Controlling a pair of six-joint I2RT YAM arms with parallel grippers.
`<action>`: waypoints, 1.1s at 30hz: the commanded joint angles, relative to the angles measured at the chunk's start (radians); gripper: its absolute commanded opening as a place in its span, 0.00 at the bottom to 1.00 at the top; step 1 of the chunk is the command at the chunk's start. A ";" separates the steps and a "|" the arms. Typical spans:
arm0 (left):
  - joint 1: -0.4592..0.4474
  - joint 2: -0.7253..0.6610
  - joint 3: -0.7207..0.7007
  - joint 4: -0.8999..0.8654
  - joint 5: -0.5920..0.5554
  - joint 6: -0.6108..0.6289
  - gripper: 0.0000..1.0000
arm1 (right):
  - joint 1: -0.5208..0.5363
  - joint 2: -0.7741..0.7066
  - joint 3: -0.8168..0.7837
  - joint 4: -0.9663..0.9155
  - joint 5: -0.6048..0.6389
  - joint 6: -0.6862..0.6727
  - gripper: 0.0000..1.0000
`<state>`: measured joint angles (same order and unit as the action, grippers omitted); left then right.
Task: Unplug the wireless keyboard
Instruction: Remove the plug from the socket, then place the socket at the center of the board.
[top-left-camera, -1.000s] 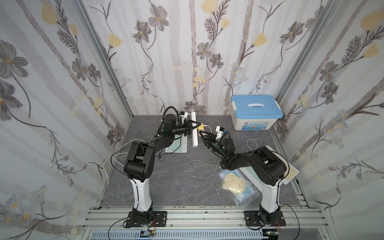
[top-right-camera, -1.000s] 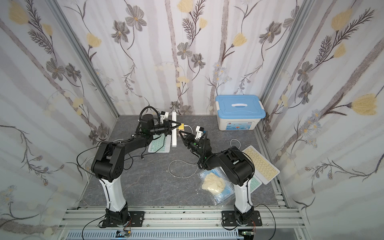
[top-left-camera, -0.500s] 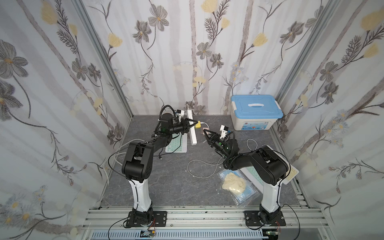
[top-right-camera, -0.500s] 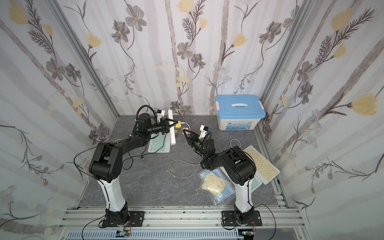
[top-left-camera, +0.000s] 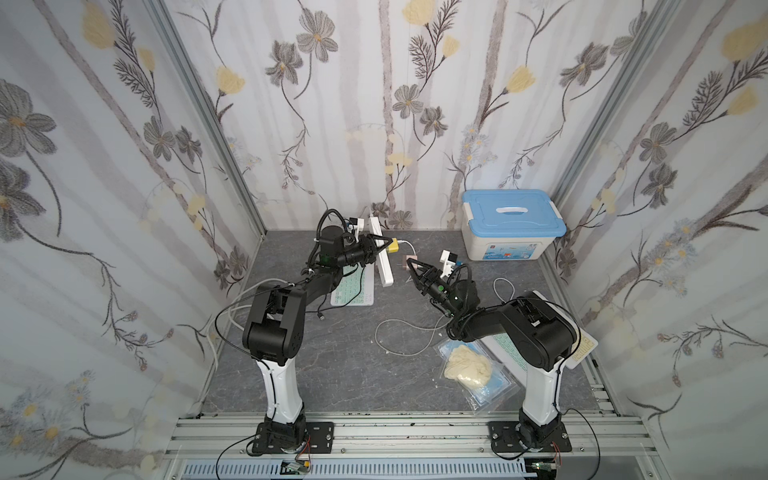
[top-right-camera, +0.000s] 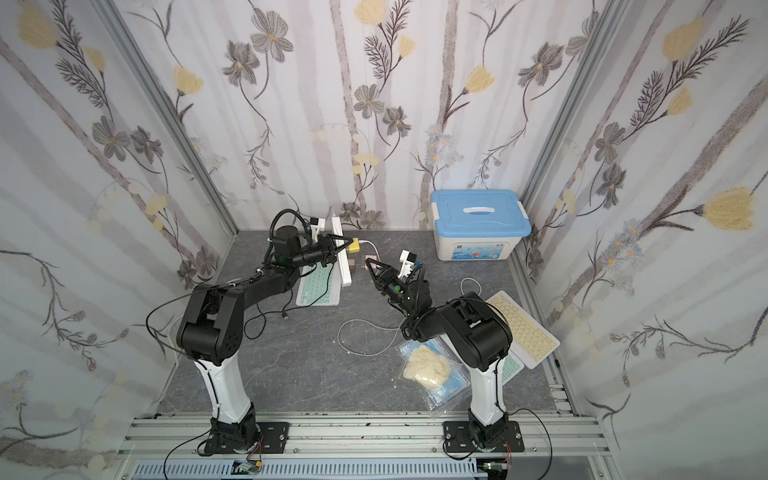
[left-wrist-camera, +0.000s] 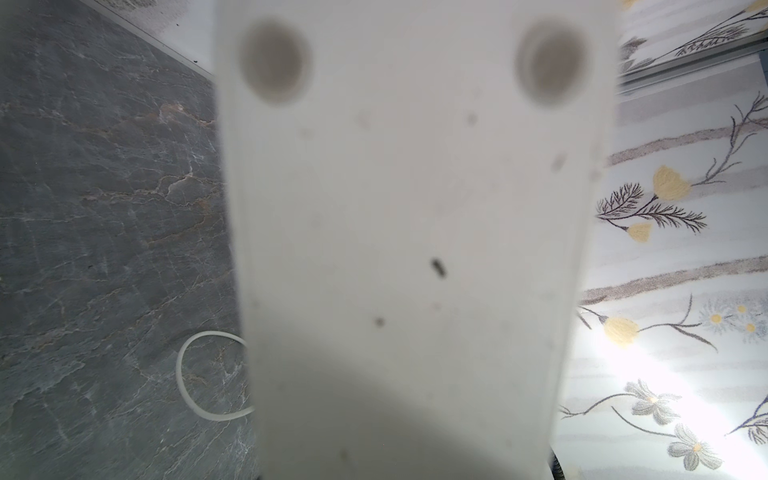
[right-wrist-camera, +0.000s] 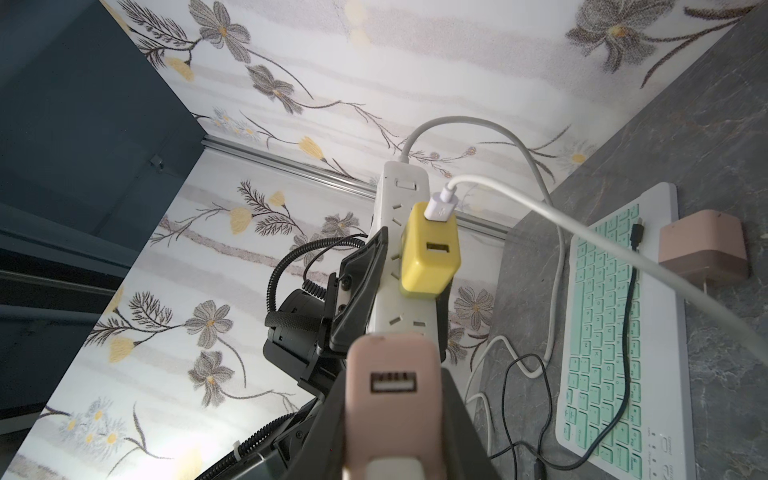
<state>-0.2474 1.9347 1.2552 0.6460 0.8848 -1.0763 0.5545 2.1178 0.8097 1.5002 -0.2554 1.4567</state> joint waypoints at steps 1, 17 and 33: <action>0.002 -0.014 0.000 0.068 0.009 0.006 0.00 | 0.000 -0.017 -0.006 0.021 0.012 -0.004 0.00; -0.041 0.009 0.075 -0.113 -0.021 0.159 0.00 | -0.005 -0.282 -0.194 -0.227 -0.159 -0.217 0.00; -0.121 0.180 0.159 -0.144 -0.044 0.199 0.00 | -0.006 -0.698 -0.238 -0.739 -0.220 -0.539 0.00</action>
<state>-0.3626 2.0945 1.3941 0.4591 0.8410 -0.8967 0.5488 1.4509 0.5739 0.8768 -0.4583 0.9989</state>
